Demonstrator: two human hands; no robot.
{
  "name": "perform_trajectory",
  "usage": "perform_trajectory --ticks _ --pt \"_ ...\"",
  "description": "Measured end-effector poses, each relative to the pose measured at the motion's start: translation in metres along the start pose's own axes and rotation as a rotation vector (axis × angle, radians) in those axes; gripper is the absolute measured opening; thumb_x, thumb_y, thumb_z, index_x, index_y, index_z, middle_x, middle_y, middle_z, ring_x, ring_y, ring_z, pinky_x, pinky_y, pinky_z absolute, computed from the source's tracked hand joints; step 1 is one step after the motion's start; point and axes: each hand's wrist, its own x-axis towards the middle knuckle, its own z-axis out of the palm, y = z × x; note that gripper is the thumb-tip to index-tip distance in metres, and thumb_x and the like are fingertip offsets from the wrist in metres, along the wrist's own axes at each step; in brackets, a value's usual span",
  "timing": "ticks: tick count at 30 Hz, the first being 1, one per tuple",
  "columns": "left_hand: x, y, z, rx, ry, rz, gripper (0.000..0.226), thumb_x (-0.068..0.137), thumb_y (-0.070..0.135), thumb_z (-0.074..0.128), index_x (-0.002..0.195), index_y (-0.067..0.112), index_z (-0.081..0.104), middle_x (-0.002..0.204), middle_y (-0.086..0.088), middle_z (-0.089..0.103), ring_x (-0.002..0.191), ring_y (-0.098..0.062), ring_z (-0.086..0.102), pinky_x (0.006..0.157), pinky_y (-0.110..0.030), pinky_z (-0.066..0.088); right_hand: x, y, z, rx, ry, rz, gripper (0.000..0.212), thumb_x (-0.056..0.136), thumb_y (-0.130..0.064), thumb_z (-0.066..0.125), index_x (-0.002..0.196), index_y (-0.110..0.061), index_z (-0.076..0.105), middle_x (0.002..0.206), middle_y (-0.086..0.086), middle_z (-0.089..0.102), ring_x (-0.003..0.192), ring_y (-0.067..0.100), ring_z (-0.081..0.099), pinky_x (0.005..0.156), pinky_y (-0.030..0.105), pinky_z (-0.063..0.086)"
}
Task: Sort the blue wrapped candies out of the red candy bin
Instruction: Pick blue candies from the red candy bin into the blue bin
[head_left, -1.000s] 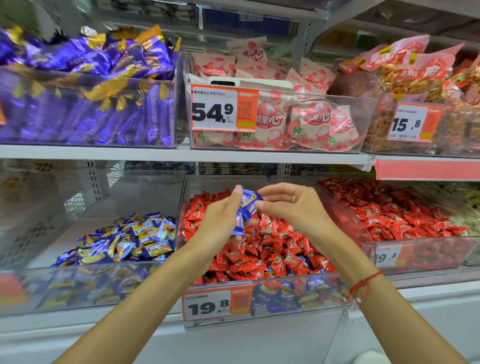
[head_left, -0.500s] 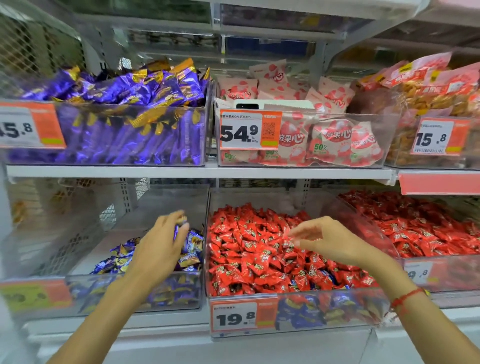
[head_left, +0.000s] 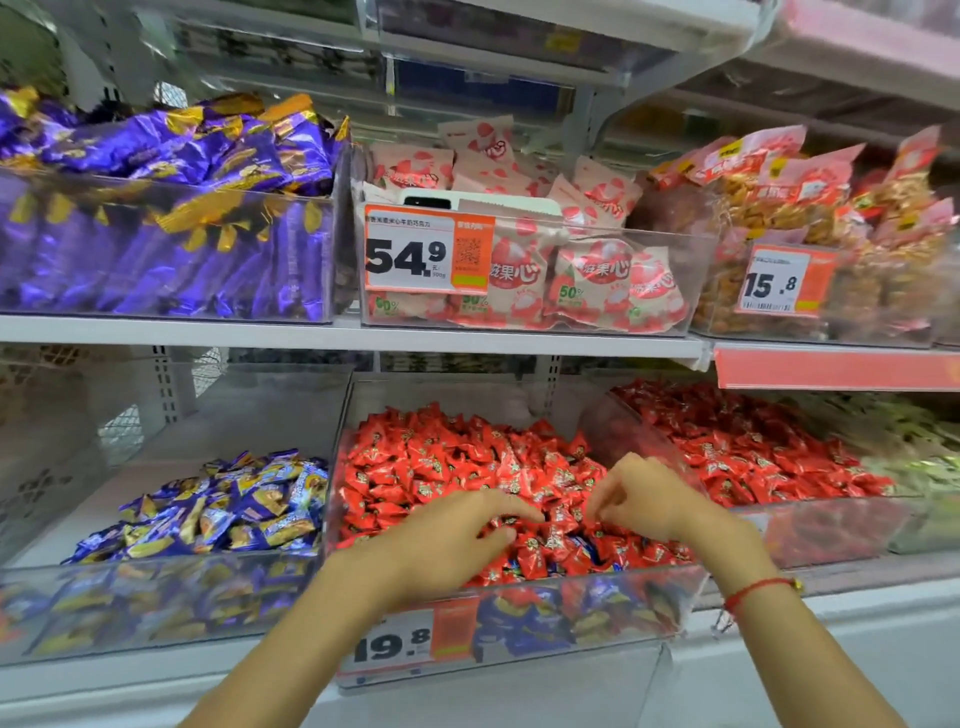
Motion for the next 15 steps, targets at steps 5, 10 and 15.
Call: perform_trajectory --ticks 5,10,15 --pt "0.018 -0.015 0.016 0.269 -0.224 -0.010 0.040 0.104 0.035 0.035 0.144 0.040 0.039 0.155 0.014 0.029 0.145 -0.002 0.015 0.117 -0.029 -0.010 0.008 0.003 0.032 -0.085 -0.255 0.002 0.031 0.084 -0.013 0.064 0.114 -0.014 0.071 0.091 -0.009 0.066 0.089 0.010 0.055 0.081 0.022 0.044" --pt "0.020 -0.033 0.007 0.468 -0.115 -0.046 0.037 0.100 0.045 0.041 0.136 0.051 0.043 0.150 0.019 0.035 0.144 -0.006 0.016 0.118 -0.037 -0.008 0.023 0.008 0.036 -0.187 -0.419 0.164 0.070 0.088 -0.030 0.061 0.149 -0.028 0.028 0.150 0.006 0.036 0.135 0.027 0.038 0.108 0.031 0.035" --pt "0.026 -0.033 0.006 0.542 -0.040 -0.083 0.038 0.100 0.047 0.040 0.138 0.047 0.043 0.148 0.011 0.035 0.145 -0.011 0.012 0.118 -0.038 -0.005 0.024 0.005 0.052 -0.261 -0.144 0.136 0.035 0.086 -0.028 0.059 0.121 -0.022 0.059 0.130 0.007 0.055 0.126 0.029 0.048 0.100 0.035 0.039"
